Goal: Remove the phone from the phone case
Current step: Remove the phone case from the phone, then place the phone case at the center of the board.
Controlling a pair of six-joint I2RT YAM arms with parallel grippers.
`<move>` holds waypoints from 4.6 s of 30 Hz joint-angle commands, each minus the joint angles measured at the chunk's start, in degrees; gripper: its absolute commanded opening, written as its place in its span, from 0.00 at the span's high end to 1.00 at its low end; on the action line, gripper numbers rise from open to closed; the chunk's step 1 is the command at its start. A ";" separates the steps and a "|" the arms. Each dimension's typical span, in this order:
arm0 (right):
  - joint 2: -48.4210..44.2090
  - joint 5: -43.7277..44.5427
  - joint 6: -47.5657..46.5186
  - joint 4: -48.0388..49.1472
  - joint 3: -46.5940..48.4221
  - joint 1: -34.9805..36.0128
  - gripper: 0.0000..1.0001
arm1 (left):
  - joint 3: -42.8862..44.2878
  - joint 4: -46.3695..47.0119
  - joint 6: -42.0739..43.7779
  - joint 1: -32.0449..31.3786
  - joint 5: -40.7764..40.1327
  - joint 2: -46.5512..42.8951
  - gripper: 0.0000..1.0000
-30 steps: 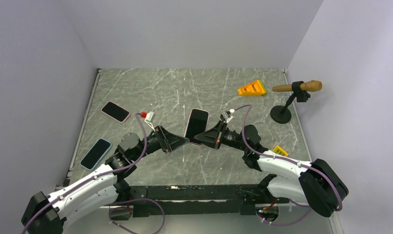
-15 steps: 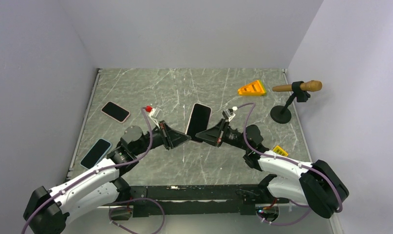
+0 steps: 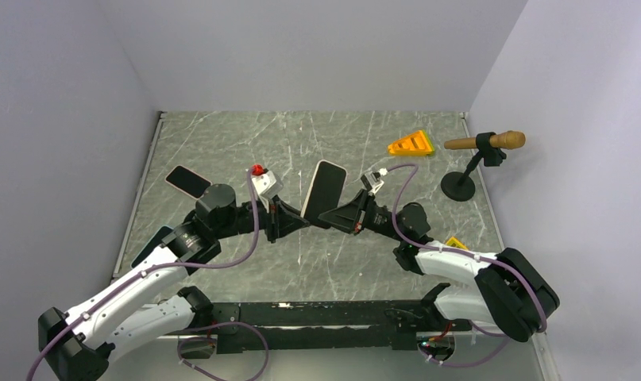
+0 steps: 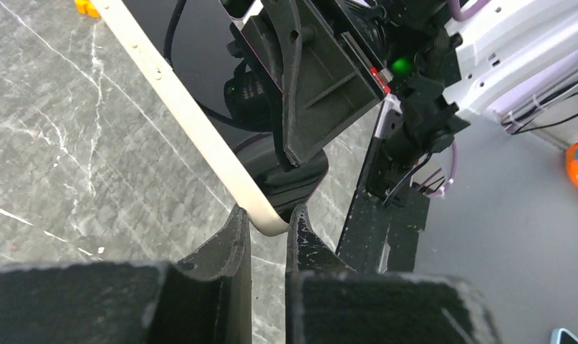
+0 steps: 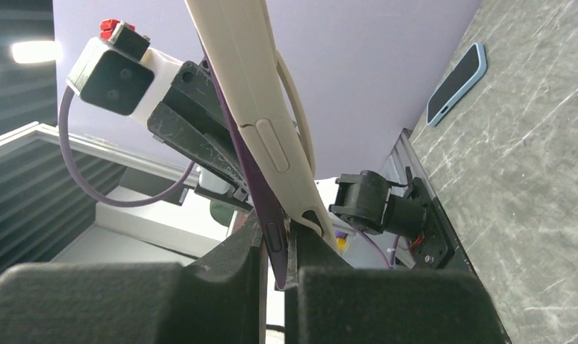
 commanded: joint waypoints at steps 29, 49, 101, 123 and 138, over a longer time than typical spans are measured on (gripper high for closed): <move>-5.35 5.19 8.47 -6.57 4.51 3.16 1.00 | -28.56 37.09 -31.46 -1.21 -7.30 -13.43 0.01; -1.91 14.83 7.39 -4.88 5.32 9.29 1.00 | -30.05 49.70 -38.95 -4.84 -20.23 -4.30 0.36; -16.29 23.67 -5.16 -30.79 13.27 18.62 1.00 | -22.59 6.60 -46.01 -5.86 -53.77 -7.84 1.00; -40.15 41.87 -25.98 -96.27 16.57 16.15 1.00 | -26.85 7.17 -46.42 8.50 -21.46 -15.86 1.00; -39.87 39.35 -26.53 -96.36 15.95 16.07 1.00 | 1.94 33.28 -46.40 34.47 19.67 41.95 1.00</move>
